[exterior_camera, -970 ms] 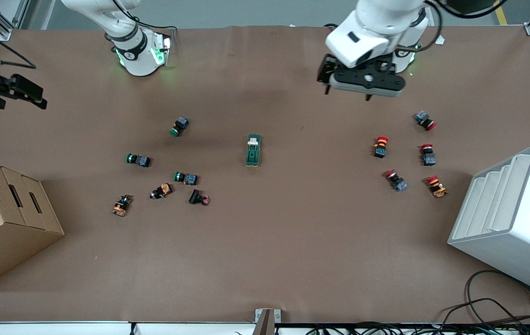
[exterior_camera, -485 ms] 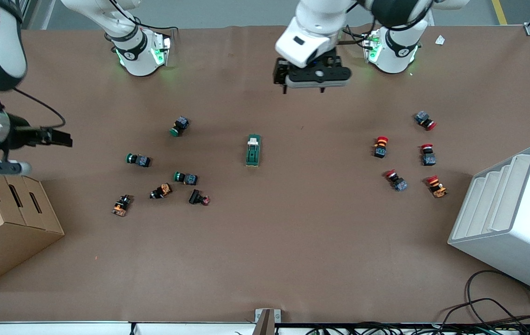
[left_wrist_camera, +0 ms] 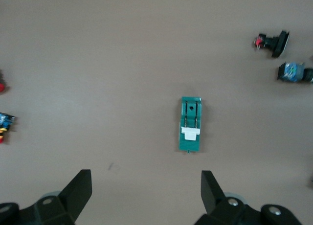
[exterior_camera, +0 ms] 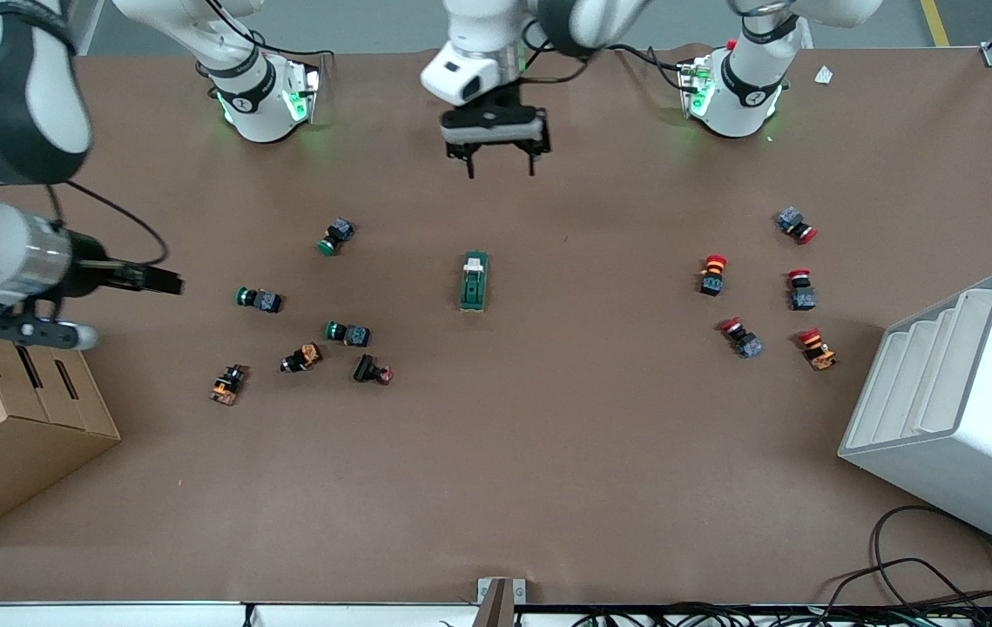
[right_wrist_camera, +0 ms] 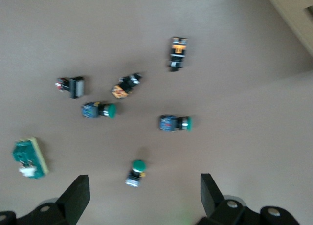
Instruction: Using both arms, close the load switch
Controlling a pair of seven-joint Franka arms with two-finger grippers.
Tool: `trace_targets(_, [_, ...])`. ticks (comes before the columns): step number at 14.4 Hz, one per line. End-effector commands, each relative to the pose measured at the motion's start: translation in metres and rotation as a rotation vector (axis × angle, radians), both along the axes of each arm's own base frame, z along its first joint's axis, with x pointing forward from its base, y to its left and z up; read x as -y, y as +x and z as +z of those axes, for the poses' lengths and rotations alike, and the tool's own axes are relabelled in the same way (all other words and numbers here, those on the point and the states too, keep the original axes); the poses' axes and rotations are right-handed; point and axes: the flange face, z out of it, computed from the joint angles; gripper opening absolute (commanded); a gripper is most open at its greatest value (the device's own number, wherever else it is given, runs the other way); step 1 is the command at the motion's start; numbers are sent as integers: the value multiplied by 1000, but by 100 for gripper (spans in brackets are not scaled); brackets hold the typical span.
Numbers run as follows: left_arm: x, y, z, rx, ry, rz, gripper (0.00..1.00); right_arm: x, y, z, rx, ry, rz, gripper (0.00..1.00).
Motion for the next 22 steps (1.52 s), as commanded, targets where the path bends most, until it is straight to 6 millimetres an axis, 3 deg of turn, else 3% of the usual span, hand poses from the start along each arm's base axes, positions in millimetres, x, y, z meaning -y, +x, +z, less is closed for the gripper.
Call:
trace_targets(1, [30,-29,-64,117,18,0,98,-72,1,-44,-12,-18,-55,100])
trace_targets(5, [51,-51,-134,340,-71,85,99,-163,-5,-92,-1,-45,-151,100])
trace_targets(6, [49,-53,-161,400,-87,79,99,-180,-11,-103,-13,-30,-186,100])
trace_targets(8, [51,-62,-199,493,-139,41,99,-191,-20,-134,-34,34,-244,100])
trace_targets(10, [50,-64,-226,556,-148,-18,99,-206,-30,-151,-36,53,-296,100])
trace_targets(13, [45,-69,-246,621,-127,-48,99,-234,-49,-169,-34,25,-382,100])
trace_targets(15, [40,-76,-259,665,-132,-40,99,-261,-62,-194,-54,-12,-437,100])
trace_targets(17, [37,-79,-277,719,-178,-16,99,-289,-75,-207,-44,-26,-494,100])
trace_targets(19, [32,-79,-299,774,-188,-41,99,-302,-84,-211,-36,-24,-492,100])
trace_targets(22, [26,-76,-314,796,-168,-63,99,-314,-94,-222,-35,-15,-513,100])
